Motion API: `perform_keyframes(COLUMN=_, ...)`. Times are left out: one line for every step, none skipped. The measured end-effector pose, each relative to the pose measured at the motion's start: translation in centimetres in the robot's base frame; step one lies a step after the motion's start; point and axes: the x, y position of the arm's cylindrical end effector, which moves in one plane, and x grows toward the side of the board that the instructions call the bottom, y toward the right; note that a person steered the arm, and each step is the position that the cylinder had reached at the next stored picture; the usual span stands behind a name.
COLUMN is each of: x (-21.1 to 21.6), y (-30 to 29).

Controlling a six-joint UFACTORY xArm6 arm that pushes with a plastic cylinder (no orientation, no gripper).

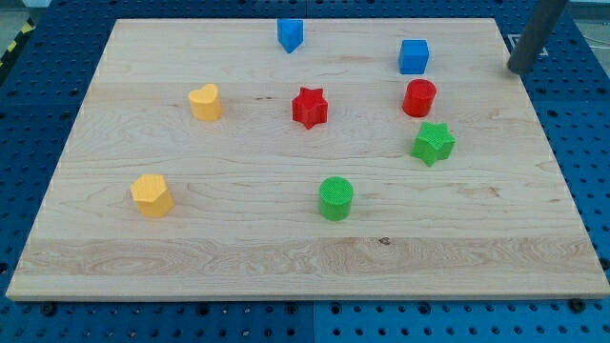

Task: Move the green star above the green circle

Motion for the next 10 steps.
perform_keyframes(x=3.3, y=-3.0)
perform_keyframes(x=8.7, y=-3.4)
perform_keyframes(x=12.0, y=-3.6)
perform_keyframes(x=12.3, y=-6.2)
perform_keyframes(x=13.2, y=-9.6)
perform_keyframes(x=13.2, y=-9.6)
perform_keyframes(x=13.2, y=-12.3)
perform_keyframes(x=13.2, y=-14.1)
perform_keyframes(x=13.5, y=-16.4)
perform_keyframes(x=13.8, y=-19.0)
